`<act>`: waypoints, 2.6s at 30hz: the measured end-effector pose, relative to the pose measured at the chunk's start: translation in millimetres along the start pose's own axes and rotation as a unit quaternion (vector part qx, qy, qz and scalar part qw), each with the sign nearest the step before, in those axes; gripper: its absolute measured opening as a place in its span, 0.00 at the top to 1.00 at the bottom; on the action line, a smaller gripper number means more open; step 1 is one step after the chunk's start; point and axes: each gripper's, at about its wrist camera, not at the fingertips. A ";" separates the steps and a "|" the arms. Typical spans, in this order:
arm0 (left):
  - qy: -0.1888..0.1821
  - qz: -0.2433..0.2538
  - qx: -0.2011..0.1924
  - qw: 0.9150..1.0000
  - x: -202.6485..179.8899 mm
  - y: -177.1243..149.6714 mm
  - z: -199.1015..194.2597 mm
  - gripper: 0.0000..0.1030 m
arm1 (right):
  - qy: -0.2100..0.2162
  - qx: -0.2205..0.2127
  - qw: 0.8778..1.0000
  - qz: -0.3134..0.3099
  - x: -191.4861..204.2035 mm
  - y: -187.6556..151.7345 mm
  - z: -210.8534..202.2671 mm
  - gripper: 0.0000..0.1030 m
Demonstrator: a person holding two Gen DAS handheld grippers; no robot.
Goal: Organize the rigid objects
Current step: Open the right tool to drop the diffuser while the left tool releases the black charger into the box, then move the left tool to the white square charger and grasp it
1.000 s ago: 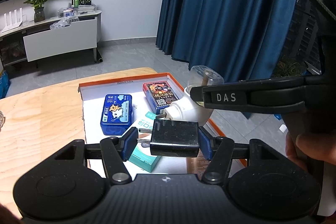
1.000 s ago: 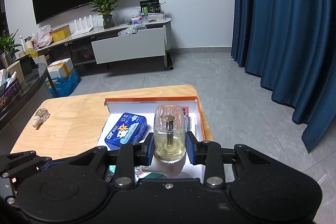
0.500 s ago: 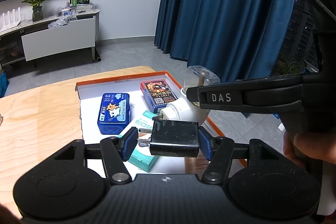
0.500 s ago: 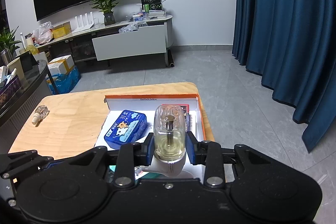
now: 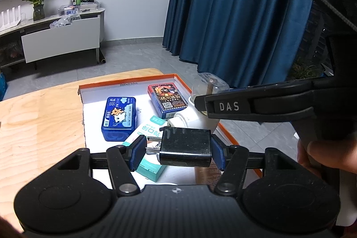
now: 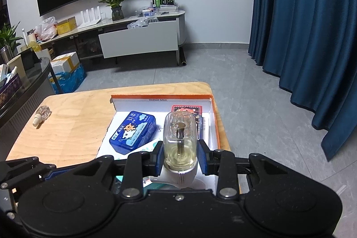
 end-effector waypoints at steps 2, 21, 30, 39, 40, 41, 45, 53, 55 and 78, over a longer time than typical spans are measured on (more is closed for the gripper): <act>-0.001 0.000 0.001 1.000 -0.1 -0.4 0.9 0.40 | 0.000 0.008 1.000 -0.001 -0.1 1.5 3.4 0.61; -0.030 0.009 0.022 0.999 -10.9 -4.5 10.2 0.40 | -0.031 -0.087 0.996 0.002 -11.7 1.8 -42.4 0.20; -0.055 0.020 0.043 0.997 -30.0 -12.1 8.9 0.40 | -0.045 -0.092 0.995 0.008 -9.5 -4.2 -56.7 0.17; -0.013 0.023 0.026 0.999 -27.0 -9.2 -5.5 0.23 | -0.048 -0.089 0.995 -0.009 4.9 -5.4 -61.7 0.14; -0.008 0.021 0.024 0.999 -24.6 -8.9 -7.7 0.23 | -0.047 -0.090 0.995 -0.010 7.6 -5.5 -61.9 0.14; -0.003 0.018 0.022 1.000 -21.7 -8.5 -9.7 0.22 | -0.044 -0.090 0.995 -0.012 10.2 -5.7 -62.3 0.13; 0.019 0.002 0.015 1.000 -6.7 -11.8 -19.1 0.18 | -0.033 -0.088 0.995 -0.017 23.9 -6.9 -60.1 0.12; 0.071 -0.011 0.005 0.997 48.1 -33.8 -32.6 0.14 | 0.000 -0.071 0.997 -0.038 58.6 -12.4 -46.8 0.07; 0.086 -0.010 -0.001 0.996 67.1 -44.0 -33.0 0.12 | 0.007 -0.067 0.997 -0.044 67.0 -13.6 -43.5 0.06; 0.084 0.027 0.024 0.996 149.3 -81.1 30.8 0.59 | 0.026 -0.024 0.998 -0.058 100.0 -20.6 -5.6 0.06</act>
Point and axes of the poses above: each gripper's, at about its wrist camera, not at the fingertips, and z roughly the way its jaws point, x to its left, y to its top, and after that the axes turned 15 degrees about y, right-handed
